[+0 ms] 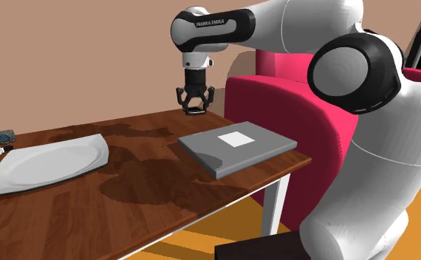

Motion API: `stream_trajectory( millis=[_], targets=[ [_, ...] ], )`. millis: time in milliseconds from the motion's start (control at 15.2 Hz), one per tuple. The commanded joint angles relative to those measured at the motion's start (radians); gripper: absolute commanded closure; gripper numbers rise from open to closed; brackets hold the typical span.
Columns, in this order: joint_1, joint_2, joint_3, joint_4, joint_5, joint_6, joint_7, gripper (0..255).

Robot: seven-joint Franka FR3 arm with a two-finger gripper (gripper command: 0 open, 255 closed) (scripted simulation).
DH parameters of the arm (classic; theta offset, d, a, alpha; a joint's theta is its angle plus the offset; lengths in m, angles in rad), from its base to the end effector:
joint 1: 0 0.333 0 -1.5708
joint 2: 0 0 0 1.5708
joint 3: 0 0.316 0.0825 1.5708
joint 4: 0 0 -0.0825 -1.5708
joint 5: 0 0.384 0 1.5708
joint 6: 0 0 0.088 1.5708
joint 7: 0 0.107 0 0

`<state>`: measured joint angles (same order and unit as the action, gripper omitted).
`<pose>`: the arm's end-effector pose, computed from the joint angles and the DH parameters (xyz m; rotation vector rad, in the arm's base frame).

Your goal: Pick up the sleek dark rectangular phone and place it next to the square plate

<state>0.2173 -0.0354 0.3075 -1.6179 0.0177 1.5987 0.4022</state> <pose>0.4704 0.2780 0.6232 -3.1230 -0.1909 -0.0155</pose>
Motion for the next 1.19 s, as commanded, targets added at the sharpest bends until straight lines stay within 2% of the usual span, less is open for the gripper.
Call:
stream_trajectory(
  millis=[0, 726, 1122],
  targets=[
    [0.020, -0.007, 0.022, -0.008, 0.002, 0.001, 0.044, 255],
    [0.153, 0.045, 0.167, 0.051, -0.020, -0.007, 0.322, 255],
    [0.151, 0.025, 0.164, -0.052, -0.011, 0.078, 0.316, 255]
  ],
)
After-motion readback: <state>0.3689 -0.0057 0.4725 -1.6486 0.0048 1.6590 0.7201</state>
